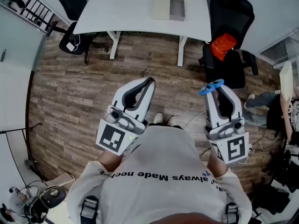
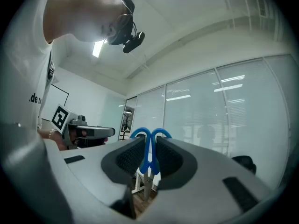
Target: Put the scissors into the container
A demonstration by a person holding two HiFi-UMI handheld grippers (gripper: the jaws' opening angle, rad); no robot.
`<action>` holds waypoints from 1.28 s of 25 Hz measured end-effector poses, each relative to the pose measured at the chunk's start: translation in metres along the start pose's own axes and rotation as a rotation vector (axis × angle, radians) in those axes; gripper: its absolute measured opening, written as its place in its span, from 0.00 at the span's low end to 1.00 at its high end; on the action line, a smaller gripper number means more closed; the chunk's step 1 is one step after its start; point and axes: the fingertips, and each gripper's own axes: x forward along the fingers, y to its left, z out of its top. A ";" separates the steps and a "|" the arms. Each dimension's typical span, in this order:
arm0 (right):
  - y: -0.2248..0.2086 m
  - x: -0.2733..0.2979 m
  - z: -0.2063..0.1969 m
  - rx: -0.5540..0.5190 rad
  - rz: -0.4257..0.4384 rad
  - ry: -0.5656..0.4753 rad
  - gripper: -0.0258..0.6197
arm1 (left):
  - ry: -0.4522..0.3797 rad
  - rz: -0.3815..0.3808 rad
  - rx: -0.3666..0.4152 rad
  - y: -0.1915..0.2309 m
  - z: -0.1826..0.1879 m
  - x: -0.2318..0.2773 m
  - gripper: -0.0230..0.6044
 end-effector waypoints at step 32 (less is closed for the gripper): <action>-0.010 0.046 -0.013 0.017 -0.045 -0.006 0.17 | 0.004 -0.037 -0.016 0.047 -0.011 0.014 0.08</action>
